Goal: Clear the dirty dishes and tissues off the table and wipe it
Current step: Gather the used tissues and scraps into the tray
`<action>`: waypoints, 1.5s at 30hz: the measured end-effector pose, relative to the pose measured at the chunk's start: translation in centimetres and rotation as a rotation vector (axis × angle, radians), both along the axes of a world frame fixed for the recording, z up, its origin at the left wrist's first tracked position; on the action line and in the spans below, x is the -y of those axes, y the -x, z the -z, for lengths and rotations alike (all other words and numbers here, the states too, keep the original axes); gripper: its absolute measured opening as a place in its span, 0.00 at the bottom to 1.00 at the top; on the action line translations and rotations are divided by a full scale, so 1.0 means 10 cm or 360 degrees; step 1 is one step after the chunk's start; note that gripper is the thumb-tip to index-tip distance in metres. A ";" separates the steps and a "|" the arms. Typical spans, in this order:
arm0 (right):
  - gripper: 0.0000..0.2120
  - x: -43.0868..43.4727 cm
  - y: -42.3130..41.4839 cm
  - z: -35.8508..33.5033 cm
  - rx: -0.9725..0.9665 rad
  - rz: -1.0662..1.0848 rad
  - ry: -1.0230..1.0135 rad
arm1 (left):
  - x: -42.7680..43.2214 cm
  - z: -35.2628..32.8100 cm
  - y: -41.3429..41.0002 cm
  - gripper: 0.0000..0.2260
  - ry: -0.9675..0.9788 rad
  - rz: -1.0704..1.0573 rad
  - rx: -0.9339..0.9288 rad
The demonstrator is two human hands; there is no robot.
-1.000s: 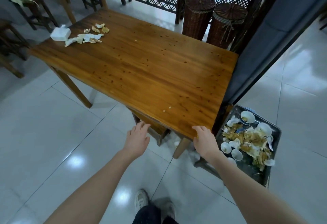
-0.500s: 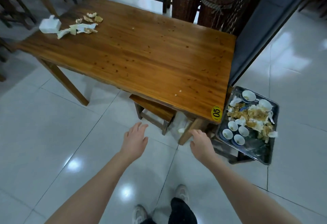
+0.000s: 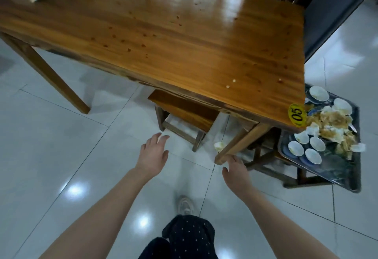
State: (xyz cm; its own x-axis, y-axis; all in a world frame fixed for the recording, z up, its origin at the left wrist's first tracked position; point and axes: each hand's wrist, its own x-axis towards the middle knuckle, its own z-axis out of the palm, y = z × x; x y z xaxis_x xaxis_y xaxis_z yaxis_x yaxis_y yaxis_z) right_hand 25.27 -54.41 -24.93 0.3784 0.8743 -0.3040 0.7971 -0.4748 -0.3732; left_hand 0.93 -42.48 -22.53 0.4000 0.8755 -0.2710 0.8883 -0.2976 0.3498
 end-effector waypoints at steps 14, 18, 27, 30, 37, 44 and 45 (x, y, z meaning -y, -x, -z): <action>0.20 -0.83 -0.37 2.62 0.0008 -0.0021 -0.0064 | -0.83 2.48 -0.25 0.22 -0.0086 0.0017 0.0039; 0.20 -1.01 -0.47 3.27 0.0022 -0.0011 -0.0135 | -0.91 3.05 -0.26 0.22 -0.0082 0.0004 0.0031; 0.20 -1.40 -0.82 4.42 -0.0013 -0.0032 -0.0171 | -1.09 3.93 -0.50 0.22 -0.0065 0.0050 0.0053; 0.20 -1.53 -0.91 4.63 0.0023 -0.0082 -0.0159 | -1.11 4.07 -0.58 0.22 -0.0041 0.0018 0.0083; 0.19 -1.75 -0.98 5.09 0.0130 -0.0018 -0.0002 | -1.17 4.46 -0.69 0.22 0.0035 -0.0023 0.0075; 0.25 -1.91 -1.13 5.38 0.0115 0.0191 0.0223 | -1.17 4.64 -0.72 0.21 0.0065 -0.0027 0.0122; 0.26 -1.91 -1.14 5.45 0.0090 0.0244 0.0246 | -1.18 4.65 -0.70 0.21 0.0059 -0.0032 0.0133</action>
